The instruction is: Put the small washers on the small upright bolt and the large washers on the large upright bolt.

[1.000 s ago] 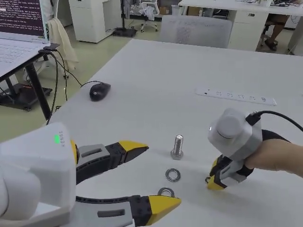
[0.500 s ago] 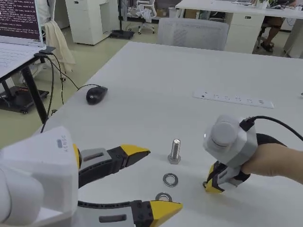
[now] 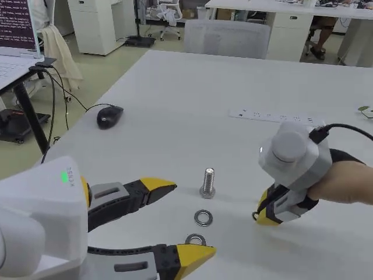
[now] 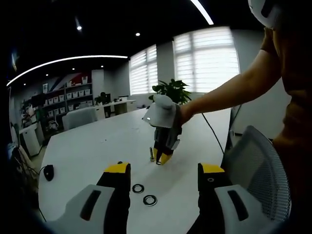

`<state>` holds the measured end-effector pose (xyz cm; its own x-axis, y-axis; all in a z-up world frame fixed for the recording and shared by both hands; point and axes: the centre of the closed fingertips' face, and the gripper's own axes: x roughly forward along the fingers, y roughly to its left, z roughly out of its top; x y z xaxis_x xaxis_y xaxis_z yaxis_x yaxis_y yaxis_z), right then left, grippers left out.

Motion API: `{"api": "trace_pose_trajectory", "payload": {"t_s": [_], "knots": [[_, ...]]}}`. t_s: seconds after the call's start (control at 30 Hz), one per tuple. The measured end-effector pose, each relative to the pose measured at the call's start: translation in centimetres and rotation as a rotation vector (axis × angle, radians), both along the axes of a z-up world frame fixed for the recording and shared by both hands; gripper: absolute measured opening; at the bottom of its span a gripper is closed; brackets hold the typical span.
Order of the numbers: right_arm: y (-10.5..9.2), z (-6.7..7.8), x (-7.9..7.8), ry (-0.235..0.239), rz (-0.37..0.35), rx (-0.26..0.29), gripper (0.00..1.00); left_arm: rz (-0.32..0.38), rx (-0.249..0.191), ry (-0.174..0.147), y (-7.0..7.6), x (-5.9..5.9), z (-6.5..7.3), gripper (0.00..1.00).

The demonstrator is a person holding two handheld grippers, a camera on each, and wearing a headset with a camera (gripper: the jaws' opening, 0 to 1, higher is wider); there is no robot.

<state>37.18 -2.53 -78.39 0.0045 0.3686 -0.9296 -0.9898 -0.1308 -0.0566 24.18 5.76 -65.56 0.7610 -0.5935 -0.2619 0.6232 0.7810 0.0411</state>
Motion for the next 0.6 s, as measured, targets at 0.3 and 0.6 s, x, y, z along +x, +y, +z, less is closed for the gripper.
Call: {"api": "trace_pose_trajectory", "payload": {"t_s": [0.3,0.6], "knots": [[-3.6,3.6,3.4,-0.092,-0.055,-0.008,0.12,-0.041,-0.011,-0.011,-1.4,0.8,0.3,0.55],[-2.7,4.4,5.0,-0.117,-0.073,-0.005,0.12,-0.038,-0.014,-0.004,-1.2,0.8,0.1,0.55]]}}
